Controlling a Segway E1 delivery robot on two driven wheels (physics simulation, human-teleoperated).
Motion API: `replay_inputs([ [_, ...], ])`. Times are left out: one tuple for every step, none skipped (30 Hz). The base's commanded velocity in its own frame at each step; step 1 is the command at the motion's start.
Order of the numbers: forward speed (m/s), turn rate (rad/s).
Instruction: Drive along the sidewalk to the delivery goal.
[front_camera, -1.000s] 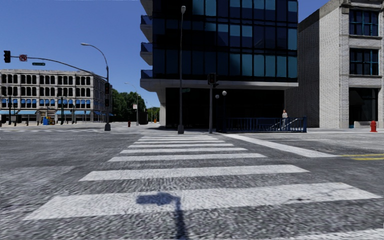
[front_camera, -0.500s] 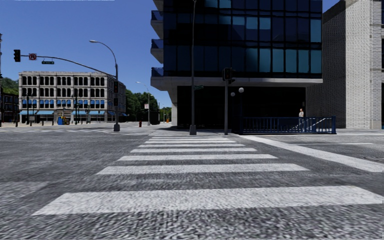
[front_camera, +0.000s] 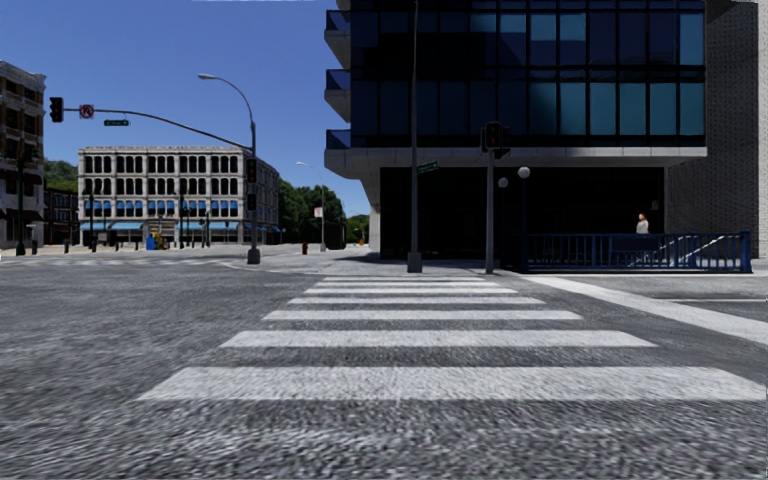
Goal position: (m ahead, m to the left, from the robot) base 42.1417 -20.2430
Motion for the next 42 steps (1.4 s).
replay_inputs([
  [2.0,0.29],
  [2.0,0.29],
  [2.0,0.29],
  [2.0,0.29],
  [2.0,0.29],
  [2.0,0.29],
  [2.0,0.0],
  [2.0,0.0],
  [2.0,0.0],
  [2.0,0.0],
  [2.0,0.0],
  [2.0,0.0],
  [2.0,0.0],
  [2.0,0.0],
  [2.0,0.0],
  [2.0,0.0],
  [2.0,0.0],
  [2.0,0.0],
  [2.0,0.0],
  [2.0,0.0],
  [2.0,0.0],
  [2.0,0.0],
  [2.0,0.0],
  [2.0,0.0],
  [2.0,0.0],
  [2.0,0.0],
  [2.0,0.0],
  [2.0,0.0],
  [2.0,0.0],
  [2.0,0.0],
  [2.0,0.0],
  [2.0,0.0],
  [2.0,0.0],
  [2.0,0.0],
  [2.0,0.0],
  [2.0,0.0],
  [2.0,0.0],
  [2.0,0.0],
  [2.0,0.0],
  [2.0,0.0],
  [2.0,0.0],
  [2.0,0.0],
])
